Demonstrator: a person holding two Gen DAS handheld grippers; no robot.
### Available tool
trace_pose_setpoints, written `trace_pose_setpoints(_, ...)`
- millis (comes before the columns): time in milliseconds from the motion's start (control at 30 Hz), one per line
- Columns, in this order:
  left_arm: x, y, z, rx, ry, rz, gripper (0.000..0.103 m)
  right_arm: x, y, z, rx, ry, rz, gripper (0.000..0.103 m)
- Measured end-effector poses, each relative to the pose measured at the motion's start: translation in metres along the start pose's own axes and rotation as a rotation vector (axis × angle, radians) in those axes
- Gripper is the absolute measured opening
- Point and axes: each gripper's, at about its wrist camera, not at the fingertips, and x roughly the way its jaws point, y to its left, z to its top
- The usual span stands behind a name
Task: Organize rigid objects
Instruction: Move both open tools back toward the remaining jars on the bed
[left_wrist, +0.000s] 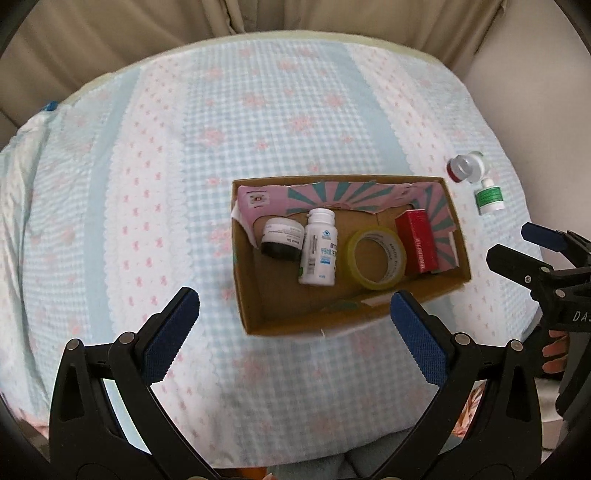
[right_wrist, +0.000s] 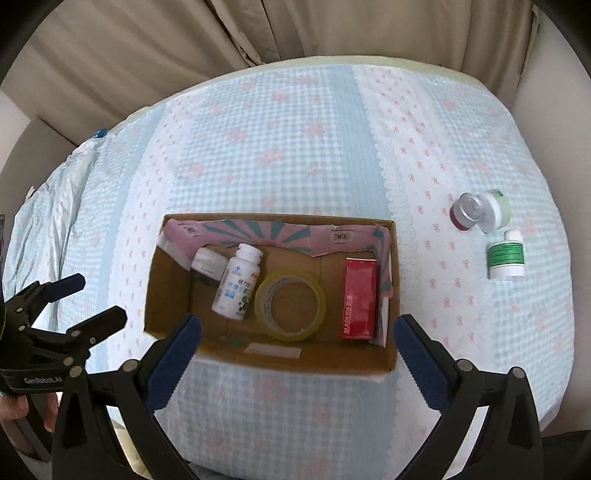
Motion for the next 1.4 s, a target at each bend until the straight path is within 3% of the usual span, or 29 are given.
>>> trace_pose_setpoints(300, -0.045, -0.012, -0.021, -0.016, -0.076, -0.015, 0.103, -0.060, 0.005, -0.023, -0.003, -0.030, -0.040, 0.103)
trace_pose_setpoints(500, -0.057, -0.045, -0.026, -0.001, -0.095, -0.018, 0.103, -0.096, -0.019, -0.034, 0.038, -0.047, -0.058, 0.103)
trace_pose_setpoints(767, -0.061, -0.128, -0.026, -0.031, -0.137, 0.016, 0.103, -0.134, -0.103, -0.051, 0.100, -0.103, -0.083, 0.103)
trace_pose_setpoints(933, -0.058, -0.191, -0.026, -0.090, -0.158, 0.021, 0.103, -0.152, -0.166, -0.061, 0.030, -0.136, -0.113, 0.103)
trace_pose_setpoints(1067, -0.054, -0.244, -0.019, -0.120, -0.182, 0.039, 0.103, -0.161, -0.222, -0.061, 0.034, -0.132, -0.054, 0.103)
trace_pose_setpoints(1300, -0.041, -0.316, 0.012, -0.050, -0.184, 0.073, 0.103, -0.154, -0.290, -0.051, 0.096, -0.095, 0.004, 0.103)
trace_pose_setpoints(1400, -0.027, -0.332, 0.033, -0.015, -0.169, 0.036, 0.103, -0.143, -0.311, -0.046, 0.130, -0.076, 0.017, 0.103)
